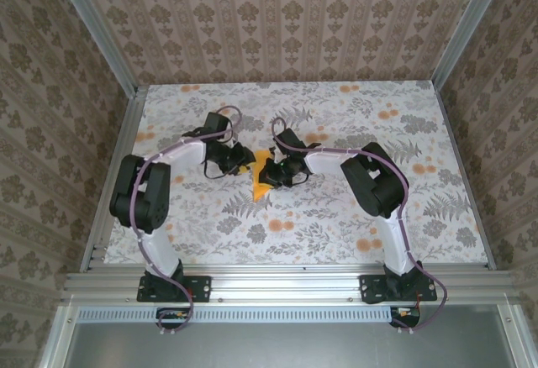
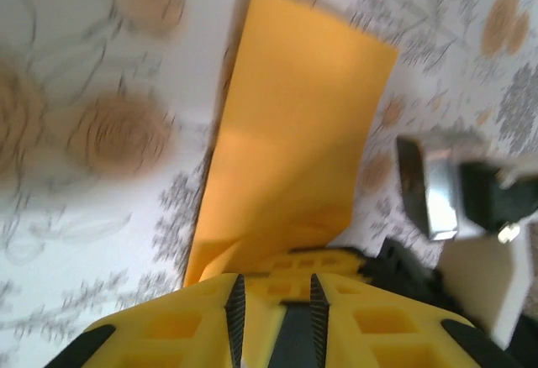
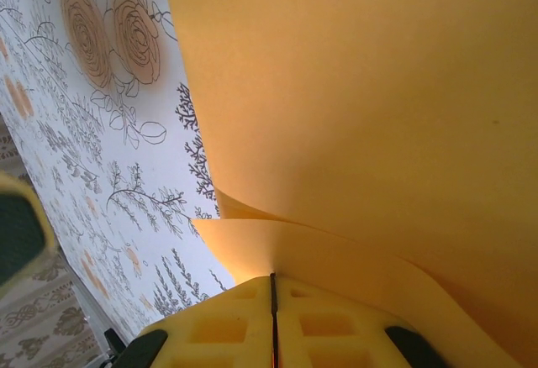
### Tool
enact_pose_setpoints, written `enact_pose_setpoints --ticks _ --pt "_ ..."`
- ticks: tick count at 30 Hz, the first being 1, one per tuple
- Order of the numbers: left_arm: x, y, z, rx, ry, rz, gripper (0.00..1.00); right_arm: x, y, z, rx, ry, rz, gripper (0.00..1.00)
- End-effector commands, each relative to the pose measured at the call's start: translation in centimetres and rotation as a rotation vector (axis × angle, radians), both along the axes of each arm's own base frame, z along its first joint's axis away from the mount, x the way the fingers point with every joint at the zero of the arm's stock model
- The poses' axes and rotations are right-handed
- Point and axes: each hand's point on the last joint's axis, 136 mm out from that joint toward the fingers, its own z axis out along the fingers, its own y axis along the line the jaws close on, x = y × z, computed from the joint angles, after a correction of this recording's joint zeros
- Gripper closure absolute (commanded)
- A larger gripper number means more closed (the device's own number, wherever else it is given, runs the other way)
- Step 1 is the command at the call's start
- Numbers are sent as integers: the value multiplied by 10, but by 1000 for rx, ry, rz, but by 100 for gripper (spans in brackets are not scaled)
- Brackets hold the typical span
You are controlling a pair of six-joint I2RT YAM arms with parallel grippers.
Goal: Fold a paper plane with a square sheet of paper (pick it up from the middle)
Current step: Third fold the triangle at the center of the table.
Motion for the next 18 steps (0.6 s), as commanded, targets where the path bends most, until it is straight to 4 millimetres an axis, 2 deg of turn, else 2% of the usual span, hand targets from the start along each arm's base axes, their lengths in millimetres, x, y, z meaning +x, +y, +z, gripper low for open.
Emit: enact_pose_setpoints --ticks 1,5,7,10,18 --pt "-23 -6 7 -24 -3 -33 76 -25 -37 -43 -194 107 -34 91" --pt "-48 -10 0 -23 28 -49 82 -24 -40 -44 -211 108 -43 91" --pt "-61 -18 -5 -24 46 -73 84 -24 -42 -46 -224 112 -51 92" --pt "-73 -22 -11 -15 64 -92 86 -24 -45 -47 -243 116 -63 91" --pt "-74 -20 -24 13 80 -88 87 -26 -46 -51 -247 127 -69 91"
